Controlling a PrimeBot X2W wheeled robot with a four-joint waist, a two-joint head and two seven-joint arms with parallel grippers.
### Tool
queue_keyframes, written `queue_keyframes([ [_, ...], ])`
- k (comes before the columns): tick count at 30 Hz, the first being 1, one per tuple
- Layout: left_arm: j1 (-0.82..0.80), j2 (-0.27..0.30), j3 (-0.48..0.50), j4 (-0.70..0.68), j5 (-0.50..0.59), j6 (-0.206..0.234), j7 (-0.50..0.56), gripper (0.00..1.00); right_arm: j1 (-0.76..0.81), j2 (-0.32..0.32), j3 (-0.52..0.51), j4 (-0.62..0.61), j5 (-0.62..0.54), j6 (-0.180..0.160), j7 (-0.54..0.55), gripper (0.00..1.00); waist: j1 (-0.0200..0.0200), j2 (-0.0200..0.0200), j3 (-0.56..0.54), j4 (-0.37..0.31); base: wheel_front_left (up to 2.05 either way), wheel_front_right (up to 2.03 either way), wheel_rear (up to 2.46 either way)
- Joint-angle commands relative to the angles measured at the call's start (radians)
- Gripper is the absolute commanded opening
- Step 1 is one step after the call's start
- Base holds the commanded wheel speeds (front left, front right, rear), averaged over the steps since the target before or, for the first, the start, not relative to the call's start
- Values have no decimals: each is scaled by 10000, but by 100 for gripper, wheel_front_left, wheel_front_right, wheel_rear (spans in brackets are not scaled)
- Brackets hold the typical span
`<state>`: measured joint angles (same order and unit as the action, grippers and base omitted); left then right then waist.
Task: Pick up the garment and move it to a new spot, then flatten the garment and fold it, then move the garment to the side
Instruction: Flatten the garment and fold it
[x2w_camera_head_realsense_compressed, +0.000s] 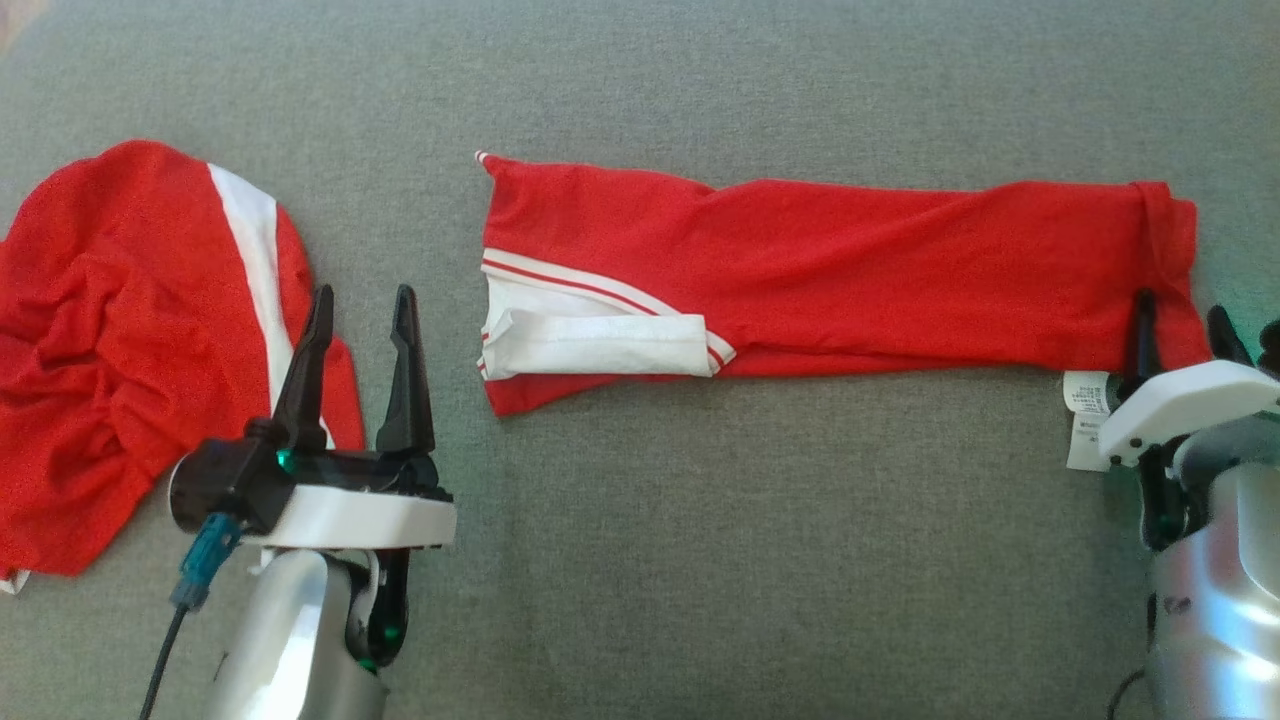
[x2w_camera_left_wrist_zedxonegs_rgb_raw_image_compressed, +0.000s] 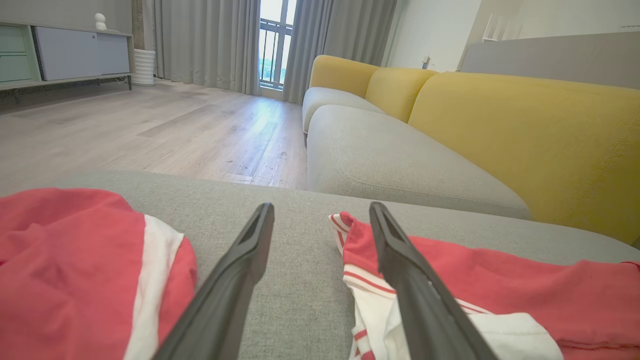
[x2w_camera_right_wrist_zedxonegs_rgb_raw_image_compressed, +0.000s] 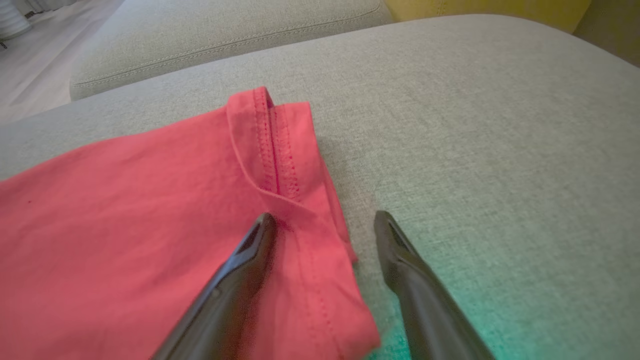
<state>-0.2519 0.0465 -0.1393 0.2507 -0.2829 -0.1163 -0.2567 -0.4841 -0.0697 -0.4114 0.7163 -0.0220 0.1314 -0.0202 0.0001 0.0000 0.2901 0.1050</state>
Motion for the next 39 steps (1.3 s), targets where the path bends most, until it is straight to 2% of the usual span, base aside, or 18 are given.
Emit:
queue_keyframes([
  [1, -327, 43, 228, -270, -41, -66, -51, 100, -344, 97, 124, -147, -111, -7, -8, 100, -1, 0, 40, 15, 0, 0, 0],
  [6, -422, 40, 247, -270, -69, -83, -51, 100, -641, 176, 17, 490, -82, -7, -72, 100, -1, 0, 128, -25, 0, 0, 0],
  [7, -437, 40, 245, -279, -60, -85, -51, 100, -686, 182, 69, 614, -47, -7, -76, 45, -1, 0, 140, -43, 0, 0, 0],
  [8, -450, 40, 238, -286, -49, -87, -51, 100, -736, 186, 120, 725, 5, -7, -101, 0, -1, 0, 154, -57, 0, 0, 0],
  [15, -424, 39, 88, -211, -25, -81, -51, 100, -900, 149, -27, 1025, 93, -7, -538, 0, -1, 0, 1, -165, 0, 0, 0],
  [19, -362, 38, 41, -183, -53, -53, -51, 100, -877, -202, -578, 946, -125, -7, -640, 0, -1, 0, -161, -198, 0, 0, 0],
  [21, -298, 38, 45, -156, -61, -47, -51, 100, -829, -698, -1386, 741, -715, -7, -825, 0, -1, 0, -331, -212, 0, 0, 0],
  [22, -298, 38, 45, -156, -61, -47, -51, 100, -829, -698, -1386, 741, -715, -7, -825, 0, -1, 0, -331, -212, 0, 0, 0],
  [25, -216, 38, 69, -156, -87, -38, -51, 100, -937, -801, -2232, 549, -1162, -7, -928, 0, -1, 0, -508, -212, 0, 0, 0],
  [27, -150, 38, 81, -135, -95, -33, -51, 100, -1069, -657, -2421, 450, -1369, -7, -967, 0, -1, 0, -629, -217, 0, 0, 0],
  [34, 103, 38, 40, -43, -149, -4, -51, 100, -1487, 3, -1680, 184, -1478, -7, -1134, 0, -1, 0, -1143, -202, 0, 0, 0],
  [37, 206, 38, 22, -45, -174, 13, -51, 100, -1624, 154, -889, 103, -1266, -7, -1129, 0, -1, 0, -1376, -141, 0, 0, 0],
  [39, 295, 38, 29, -49, -190, 27, -51, 100, -1709, 183, -72, 232, -730, -7, -1088, 0, -1, 0, -1526, -71, 0, 0, 0],
])
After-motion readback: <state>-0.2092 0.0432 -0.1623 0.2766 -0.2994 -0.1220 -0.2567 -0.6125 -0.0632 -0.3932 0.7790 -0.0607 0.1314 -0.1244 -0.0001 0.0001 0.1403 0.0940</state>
